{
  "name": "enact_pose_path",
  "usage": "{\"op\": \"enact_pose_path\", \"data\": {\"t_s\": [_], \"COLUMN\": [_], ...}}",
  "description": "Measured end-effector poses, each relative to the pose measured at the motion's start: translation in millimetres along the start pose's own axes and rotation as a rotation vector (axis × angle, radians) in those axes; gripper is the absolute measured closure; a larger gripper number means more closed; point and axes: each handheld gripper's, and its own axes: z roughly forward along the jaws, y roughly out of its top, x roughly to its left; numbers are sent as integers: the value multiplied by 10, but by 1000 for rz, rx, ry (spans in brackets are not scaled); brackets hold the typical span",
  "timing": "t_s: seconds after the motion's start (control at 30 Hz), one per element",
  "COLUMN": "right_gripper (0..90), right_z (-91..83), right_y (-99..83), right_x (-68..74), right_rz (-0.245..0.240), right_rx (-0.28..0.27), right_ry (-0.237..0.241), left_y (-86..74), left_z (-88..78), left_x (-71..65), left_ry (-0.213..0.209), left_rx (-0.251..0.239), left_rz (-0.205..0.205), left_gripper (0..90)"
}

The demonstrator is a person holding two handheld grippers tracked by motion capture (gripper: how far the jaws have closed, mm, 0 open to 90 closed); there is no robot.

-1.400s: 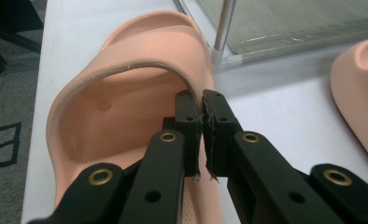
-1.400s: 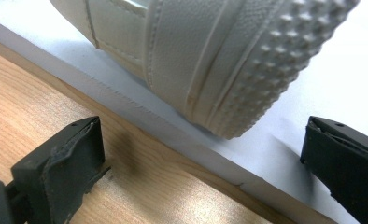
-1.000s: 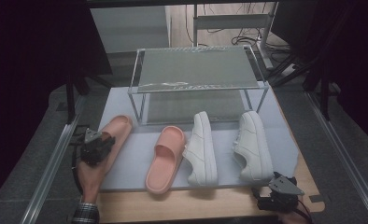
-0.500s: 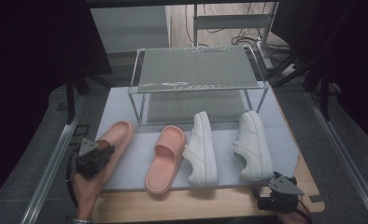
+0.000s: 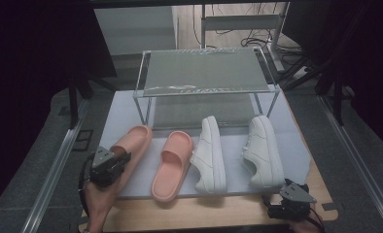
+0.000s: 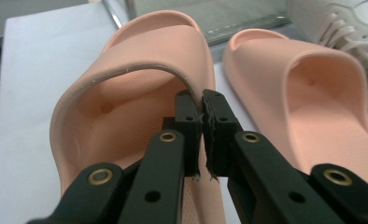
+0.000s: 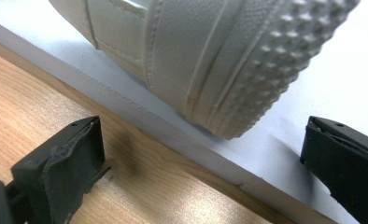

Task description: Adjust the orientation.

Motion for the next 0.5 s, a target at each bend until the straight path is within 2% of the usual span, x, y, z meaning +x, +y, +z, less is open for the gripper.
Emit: {"op": "enact_pose_path", "data": {"t_s": [0.17,0.5], "right_gripper": [0,0], "right_z": [0,-1], "right_y": [0,-1], "right_x": [0,-1], "right_rz": [0,-2], "right_rx": [0,-1], "right_ry": [0,-1], "left_y": [75,242], "left_z": [114,398], "left_x": [-113,-250], "left_ry": [-19,6], "left_rx": [3,5], "left_rz": [28,62], "left_gripper": [854,852]}}
